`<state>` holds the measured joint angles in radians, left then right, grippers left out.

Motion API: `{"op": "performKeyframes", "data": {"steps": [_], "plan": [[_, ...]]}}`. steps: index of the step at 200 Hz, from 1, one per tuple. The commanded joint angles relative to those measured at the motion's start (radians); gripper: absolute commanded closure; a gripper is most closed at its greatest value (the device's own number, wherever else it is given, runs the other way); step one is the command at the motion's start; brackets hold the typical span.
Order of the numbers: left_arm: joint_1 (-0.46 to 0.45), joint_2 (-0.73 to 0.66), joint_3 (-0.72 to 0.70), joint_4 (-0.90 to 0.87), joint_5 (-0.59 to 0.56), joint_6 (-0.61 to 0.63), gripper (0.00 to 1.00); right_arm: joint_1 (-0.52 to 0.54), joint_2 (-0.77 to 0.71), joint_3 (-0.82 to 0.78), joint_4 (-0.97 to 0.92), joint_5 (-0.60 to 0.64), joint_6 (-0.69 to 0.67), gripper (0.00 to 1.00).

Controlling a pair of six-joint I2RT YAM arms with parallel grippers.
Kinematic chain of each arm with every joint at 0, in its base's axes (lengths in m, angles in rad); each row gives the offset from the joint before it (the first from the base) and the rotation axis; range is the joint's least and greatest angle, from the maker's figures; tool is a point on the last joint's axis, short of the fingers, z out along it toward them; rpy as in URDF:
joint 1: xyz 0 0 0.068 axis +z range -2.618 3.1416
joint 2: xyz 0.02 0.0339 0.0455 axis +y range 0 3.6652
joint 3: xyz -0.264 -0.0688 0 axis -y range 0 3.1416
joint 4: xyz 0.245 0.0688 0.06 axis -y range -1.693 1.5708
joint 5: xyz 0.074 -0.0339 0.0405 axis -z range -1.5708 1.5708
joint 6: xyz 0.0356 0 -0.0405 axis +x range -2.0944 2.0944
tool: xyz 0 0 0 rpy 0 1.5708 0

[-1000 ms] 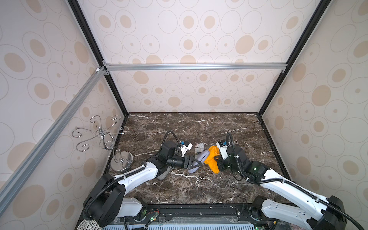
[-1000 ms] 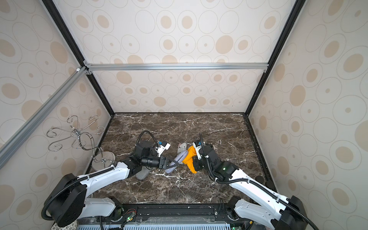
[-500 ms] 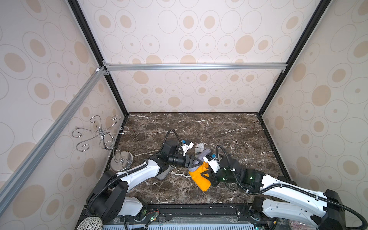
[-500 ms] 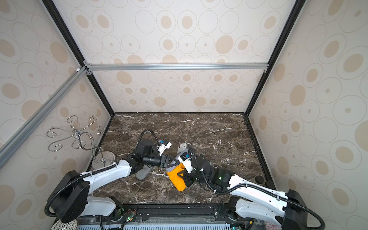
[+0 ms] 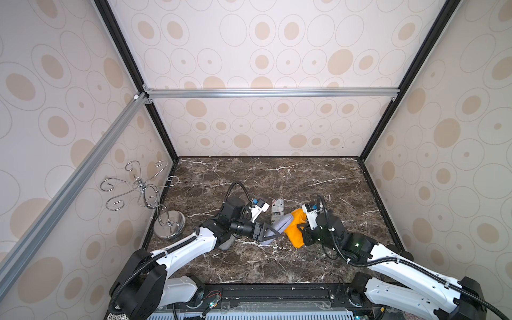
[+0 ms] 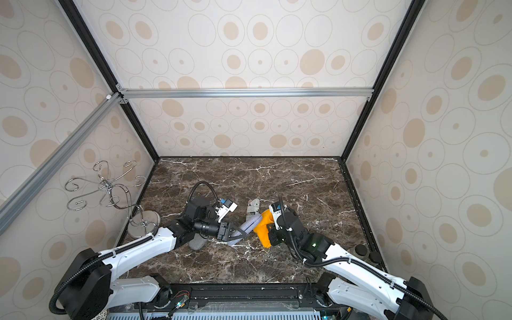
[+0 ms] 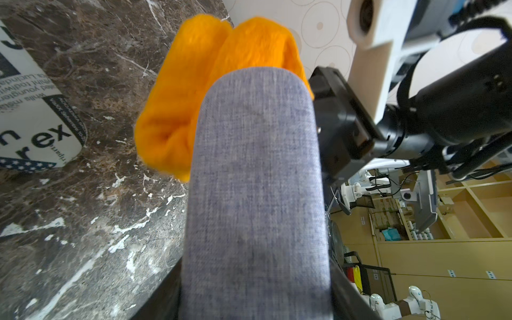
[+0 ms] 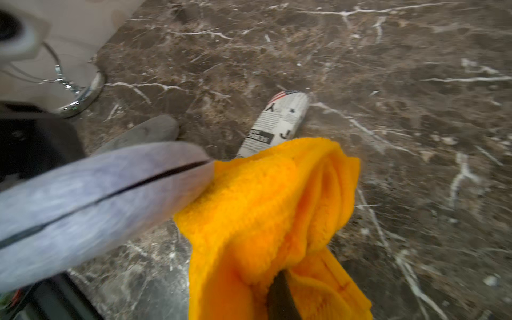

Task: Wipe the eyeglass case
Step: Wipe the dirt from the eyeglass case.

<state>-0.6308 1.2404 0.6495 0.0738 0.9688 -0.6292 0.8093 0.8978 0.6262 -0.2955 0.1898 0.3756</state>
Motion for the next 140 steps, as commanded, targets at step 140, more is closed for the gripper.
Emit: {"op": "performKeyframes", "data": {"steps": [140], "plan": [[-0.010,0.229,0.112,-0.014,-1.042,0.063,0.51,-0.019,-0.284,0.007,-0.230,-0.131,-0.008,1.00]]}}
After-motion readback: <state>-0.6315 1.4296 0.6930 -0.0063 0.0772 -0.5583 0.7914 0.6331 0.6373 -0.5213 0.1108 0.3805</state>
